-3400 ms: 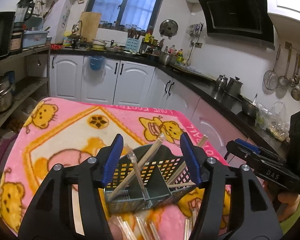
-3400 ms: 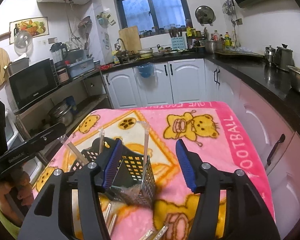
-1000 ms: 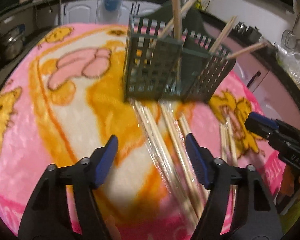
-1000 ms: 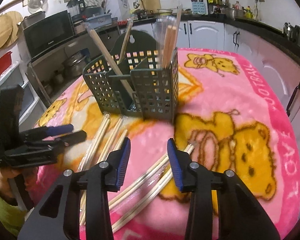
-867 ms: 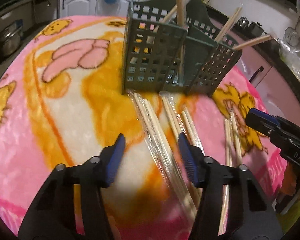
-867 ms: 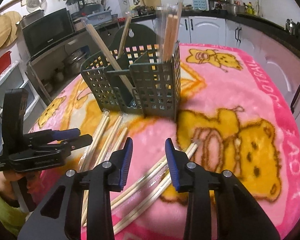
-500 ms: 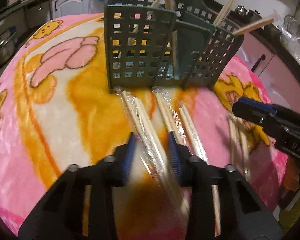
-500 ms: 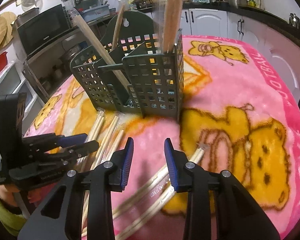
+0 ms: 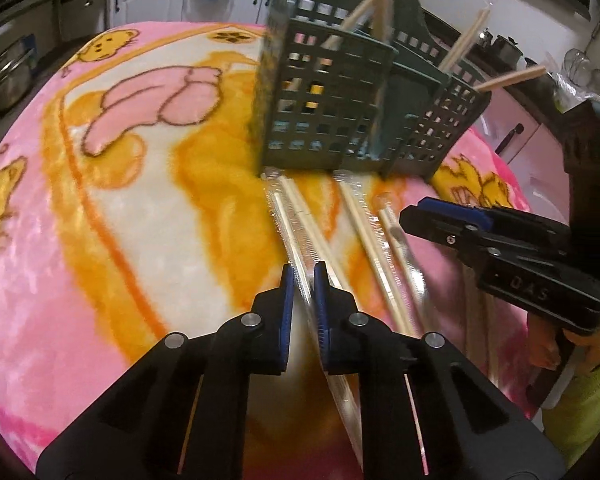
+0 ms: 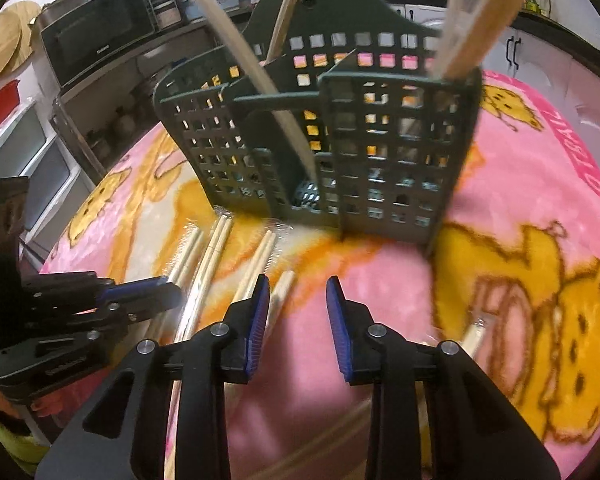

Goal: Organize utensils
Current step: 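Lower the left tool and close it on a wrapped chopstick while the right tool grasps another, then lift both wrapped chopsticks upright and carry them above the green caddy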

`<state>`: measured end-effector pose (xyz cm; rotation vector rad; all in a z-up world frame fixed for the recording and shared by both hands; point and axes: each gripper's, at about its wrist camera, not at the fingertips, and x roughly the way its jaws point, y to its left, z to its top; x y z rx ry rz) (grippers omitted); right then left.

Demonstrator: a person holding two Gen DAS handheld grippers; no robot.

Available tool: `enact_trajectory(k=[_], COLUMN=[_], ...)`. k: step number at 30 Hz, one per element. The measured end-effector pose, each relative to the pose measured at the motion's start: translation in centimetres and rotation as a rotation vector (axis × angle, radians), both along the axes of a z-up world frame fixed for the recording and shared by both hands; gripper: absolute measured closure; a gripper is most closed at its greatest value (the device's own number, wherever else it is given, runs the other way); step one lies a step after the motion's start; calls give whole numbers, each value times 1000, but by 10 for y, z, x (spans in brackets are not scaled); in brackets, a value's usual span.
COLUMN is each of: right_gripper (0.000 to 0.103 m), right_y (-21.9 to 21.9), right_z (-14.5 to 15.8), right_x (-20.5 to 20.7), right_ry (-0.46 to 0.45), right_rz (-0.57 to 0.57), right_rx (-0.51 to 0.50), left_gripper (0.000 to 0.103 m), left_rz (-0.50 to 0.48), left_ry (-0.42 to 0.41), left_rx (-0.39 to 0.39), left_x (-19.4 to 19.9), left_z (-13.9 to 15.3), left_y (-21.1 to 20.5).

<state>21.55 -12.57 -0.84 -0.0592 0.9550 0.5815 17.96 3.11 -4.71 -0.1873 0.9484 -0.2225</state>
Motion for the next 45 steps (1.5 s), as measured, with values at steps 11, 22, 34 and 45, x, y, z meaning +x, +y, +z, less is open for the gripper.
enact_trajectory(k=[11, 22, 34, 45], right_gripper=[75, 96, 97, 97], right_y=[10, 17, 5, -30], right_z=[-15, -13, 50, 121], right_x=[16, 19, -9, -32], right_ry=[68, 47, -101, -300], right_rz=[-25, -17, 8, -20], right_rx=[9, -4, 97, 204], left_gripper=[96, 97, 100, 100], left_rz=[71, 113, 127, 139], left_ry=[7, 22, -112, -329], left_rx=[-41, -92, -115, -164], left_x=[4, 19, 3, -11], left_z=[-3, -6, 45, 121], left_y=[39, 55, 58, 44])
